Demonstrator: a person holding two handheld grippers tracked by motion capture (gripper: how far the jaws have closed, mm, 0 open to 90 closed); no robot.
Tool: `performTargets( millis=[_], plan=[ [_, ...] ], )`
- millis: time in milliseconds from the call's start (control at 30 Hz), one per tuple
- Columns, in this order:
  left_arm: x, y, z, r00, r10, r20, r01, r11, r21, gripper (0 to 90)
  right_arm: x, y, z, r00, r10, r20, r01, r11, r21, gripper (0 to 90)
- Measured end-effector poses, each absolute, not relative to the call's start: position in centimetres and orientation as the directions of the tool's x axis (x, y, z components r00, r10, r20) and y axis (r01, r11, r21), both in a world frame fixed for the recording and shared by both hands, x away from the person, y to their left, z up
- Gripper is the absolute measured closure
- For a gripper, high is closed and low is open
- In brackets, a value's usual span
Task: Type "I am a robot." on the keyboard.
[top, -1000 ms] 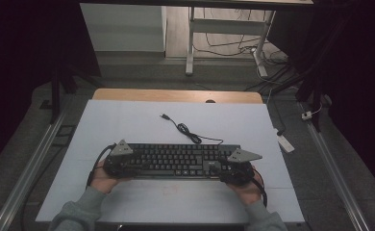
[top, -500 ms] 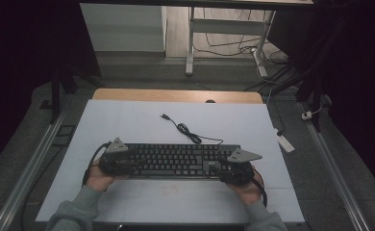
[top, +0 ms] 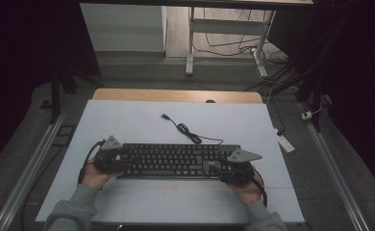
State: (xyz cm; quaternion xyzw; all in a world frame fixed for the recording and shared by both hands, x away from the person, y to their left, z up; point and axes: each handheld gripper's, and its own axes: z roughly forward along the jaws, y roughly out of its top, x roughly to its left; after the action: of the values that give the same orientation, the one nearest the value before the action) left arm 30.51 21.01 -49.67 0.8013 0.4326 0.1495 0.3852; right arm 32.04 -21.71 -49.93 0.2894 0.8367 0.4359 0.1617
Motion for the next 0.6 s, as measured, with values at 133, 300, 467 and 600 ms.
performTargets(
  millis=[133,300,467,600],
  plan=[
    [30.63,21.39,-49.77,0.579,0.81,-0.093,0.583,-0.331,0.742,51.1,32.04,-21.71,-49.93,-0.78,0.625,-0.019,0.343,0.453,0.823,51.8],
    [30.67,21.58,-49.86,0.576,0.812,-0.094,0.589,-0.332,0.737,57.0,32.05,-21.67,-49.98,-0.78,0.626,-0.017,0.342,0.449,0.825,51.9],
    [30.78,21.63,-50.07,0.582,0.809,-0.087,0.594,-0.35,0.724,68.7,32.07,-21.68,-49.99,-0.78,0.625,-0.018,0.341,0.45,0.825,51.8],
    [30.87,21.59,-50.23,0.59,0.803,-0.083,0.597,-0.364,0.715,83.6,32.06,-21.66,-50.01,-0.781,0.625,-0.02,0.34,0.451,0.825,51.8]
  ],
)
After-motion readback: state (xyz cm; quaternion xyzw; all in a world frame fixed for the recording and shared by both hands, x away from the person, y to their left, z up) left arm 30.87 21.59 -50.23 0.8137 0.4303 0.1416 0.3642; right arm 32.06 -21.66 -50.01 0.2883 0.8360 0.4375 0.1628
